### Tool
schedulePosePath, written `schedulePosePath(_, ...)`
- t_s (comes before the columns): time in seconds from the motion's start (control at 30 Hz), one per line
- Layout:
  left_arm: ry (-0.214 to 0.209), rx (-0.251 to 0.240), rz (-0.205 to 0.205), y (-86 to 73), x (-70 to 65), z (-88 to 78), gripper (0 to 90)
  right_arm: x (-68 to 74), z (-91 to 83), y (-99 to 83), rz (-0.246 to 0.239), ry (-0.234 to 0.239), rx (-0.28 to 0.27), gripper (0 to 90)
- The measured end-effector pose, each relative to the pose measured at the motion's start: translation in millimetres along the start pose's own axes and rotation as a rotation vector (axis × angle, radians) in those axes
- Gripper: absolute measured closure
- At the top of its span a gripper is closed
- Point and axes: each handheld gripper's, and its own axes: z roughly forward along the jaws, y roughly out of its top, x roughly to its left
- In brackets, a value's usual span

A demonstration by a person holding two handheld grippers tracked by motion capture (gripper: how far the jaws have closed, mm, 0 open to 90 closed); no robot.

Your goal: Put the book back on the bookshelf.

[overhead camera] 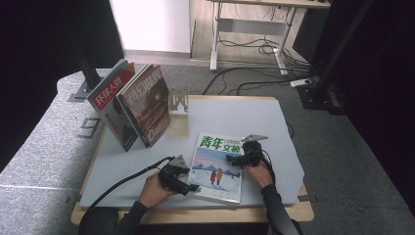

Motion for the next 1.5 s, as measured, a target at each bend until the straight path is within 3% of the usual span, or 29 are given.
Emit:
schedulePosePath(0.43, 0.022, -0.001, 0.002, -1.0, 0.9, -1.2, 19.1, 5.7, 13.8, 10.8, -0.014, 0.016, -0.001, 0.0)
schedulePosePath(0.6, 0.079, 0.000, -0.008, -4.6, 7.6, -7.8, 14.6, 4.5, 11.6, 9.3, -0.016, 0.018, -0.006, 0.0)
schedulePosePath(0.7, 0.127, -0.017, -0.042, -10.8, 20.2, -16.9, 14.3, 4.1, 7.2, 8.1, -0.024, 0.022, 0.006, 0.0)
schedulePosePath(0.87, 0.180, -0.042, -0.061, -19.4, 32.1, -24.1, 12.5, 1.7, 2.1, 7.1, -0.023, 0.014, 0.016, 0.0)
schedulePosePath(0.93, 0.221, -0.030, -0.054, -23.1, 35.9, -24.0, 11.0, 0.7, 1.0, 7.1, -0.020, 0.014, 0.015, 0.0)
schedulePosePath(0.97, 0.266, 0.007, -0.030, -26.2, 37.8, -19.4, 7.4, -0.7, -0.5, 7.0, -0.012, 0.020, 0.016, 0.0)
schedulePosePath(1.07, 0.272, 0.020, -0.032, -27.0, 39.1, -16.6, 2.5, -2.8, -0.3, 5.9, -0.014, 0.024, 0.034, 0.0)
schedulePosePath(1.33, 0.273, 0.020, -0.033, -27.1, 39.1, -16.5, 2.4, -8.4, 6.8, 5.1, 0.024, 0.076, 0.034, 0.0)
schedulePosePath(1.5, 0.273, 0.019, -0.034, -27.1, 39.0, -16.4, 2.3, -8.5, 10.1, 7.9, 0.023, 0.086, 0.035, 0.4)
